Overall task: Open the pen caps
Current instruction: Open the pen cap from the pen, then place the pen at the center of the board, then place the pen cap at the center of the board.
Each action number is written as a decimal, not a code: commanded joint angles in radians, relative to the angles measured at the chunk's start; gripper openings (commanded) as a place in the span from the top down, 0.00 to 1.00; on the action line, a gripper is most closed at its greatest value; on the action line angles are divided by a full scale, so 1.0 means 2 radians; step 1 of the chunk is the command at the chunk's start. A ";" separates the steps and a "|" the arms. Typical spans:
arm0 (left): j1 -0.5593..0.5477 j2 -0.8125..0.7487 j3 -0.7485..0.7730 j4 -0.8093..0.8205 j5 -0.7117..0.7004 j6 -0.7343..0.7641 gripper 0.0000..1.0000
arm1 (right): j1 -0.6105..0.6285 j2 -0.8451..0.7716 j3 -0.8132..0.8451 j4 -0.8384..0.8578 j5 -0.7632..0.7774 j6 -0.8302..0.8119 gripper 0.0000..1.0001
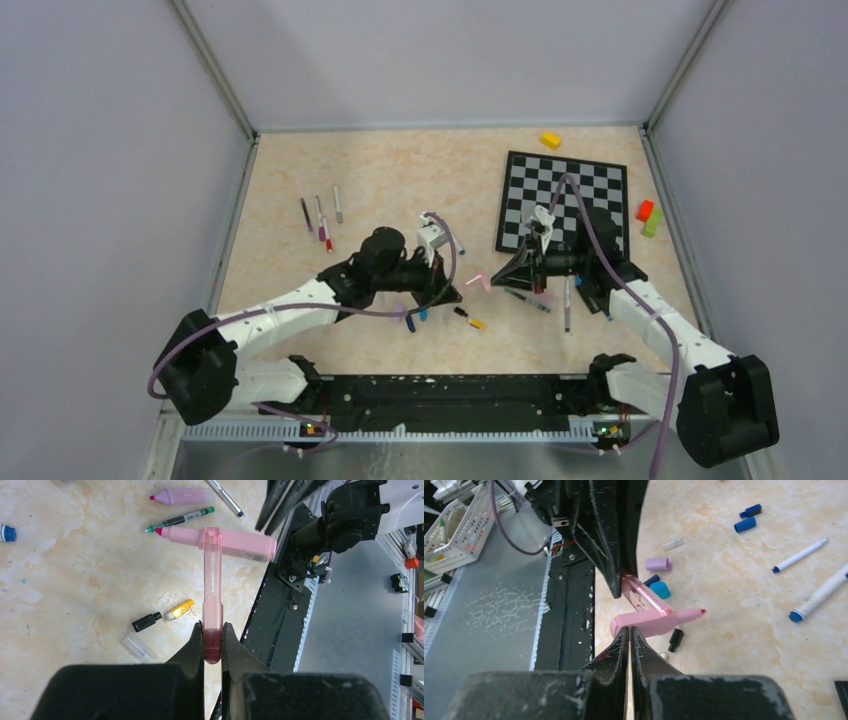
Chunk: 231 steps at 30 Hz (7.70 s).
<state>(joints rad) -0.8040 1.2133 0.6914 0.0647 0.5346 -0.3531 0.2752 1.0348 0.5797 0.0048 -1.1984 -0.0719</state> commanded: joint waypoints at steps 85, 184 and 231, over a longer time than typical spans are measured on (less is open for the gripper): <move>-0.050 0.013 0.079 -0.078 0.003 0.130 0.83 | 0.089 0.105 0.111 -0.271 0.000 -0.327 1.00; 0.229 -0.211 -0.083 -0.121 -0.275 -0.026 0.01 | 0.085 0.664 0.589 0.028 0.400 0.231 0.94; 0.236 -0.315 -0.104 -0.174 -0.211 -0.073 0.01 | 0.077 0.425 0.269 0.080 0.407 0.176 0.67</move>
<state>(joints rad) -0.3355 0.5987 0.4805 -0.2935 0.0944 -0.4927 0.4335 1.9614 1.1252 0.1547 -0.3916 0.3111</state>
